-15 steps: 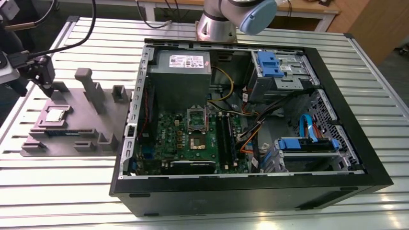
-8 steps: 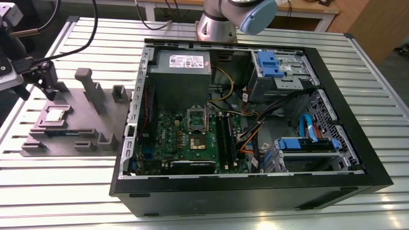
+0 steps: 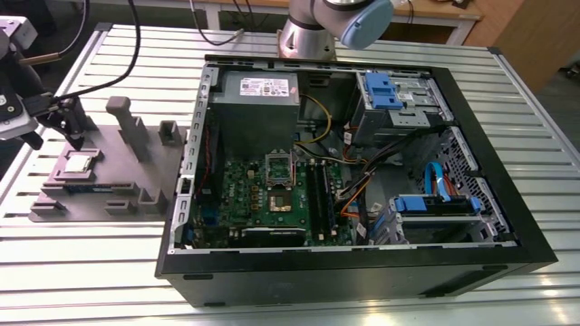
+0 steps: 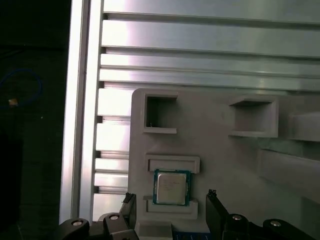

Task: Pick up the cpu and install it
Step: 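Pick up the cpu and move it towards the insertion slot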

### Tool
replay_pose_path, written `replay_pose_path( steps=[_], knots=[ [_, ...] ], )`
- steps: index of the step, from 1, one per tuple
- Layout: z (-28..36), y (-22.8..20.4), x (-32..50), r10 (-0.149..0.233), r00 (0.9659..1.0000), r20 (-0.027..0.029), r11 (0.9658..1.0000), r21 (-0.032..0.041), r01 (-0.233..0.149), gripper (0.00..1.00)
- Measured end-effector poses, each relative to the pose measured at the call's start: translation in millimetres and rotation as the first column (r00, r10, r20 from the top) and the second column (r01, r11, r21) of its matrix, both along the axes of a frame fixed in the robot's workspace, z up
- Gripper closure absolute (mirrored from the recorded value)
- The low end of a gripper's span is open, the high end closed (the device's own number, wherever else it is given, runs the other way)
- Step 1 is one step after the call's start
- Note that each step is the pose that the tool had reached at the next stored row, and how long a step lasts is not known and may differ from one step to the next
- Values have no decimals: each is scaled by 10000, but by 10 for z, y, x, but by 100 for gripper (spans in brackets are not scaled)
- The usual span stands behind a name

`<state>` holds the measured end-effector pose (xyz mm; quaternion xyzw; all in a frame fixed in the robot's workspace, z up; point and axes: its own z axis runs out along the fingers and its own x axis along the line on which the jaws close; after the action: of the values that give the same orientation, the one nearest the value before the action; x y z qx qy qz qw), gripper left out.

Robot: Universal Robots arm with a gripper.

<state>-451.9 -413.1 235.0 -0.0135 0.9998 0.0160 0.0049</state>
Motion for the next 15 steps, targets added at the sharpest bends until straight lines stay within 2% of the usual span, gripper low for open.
replay_pose_path(
  steps=[2,9,12,15],
  knots=[
    [-36,-24,1,-3,10000,2,10000,0,3,34],
    [-163,-25,26,-280,9996,0,9996,0,280,34],
    [-218,-19,29,-284,9996,1,9996,0,284,34],
    [-272,5,28,-288,9996,0,9996,-1,288,34]
  ],
)
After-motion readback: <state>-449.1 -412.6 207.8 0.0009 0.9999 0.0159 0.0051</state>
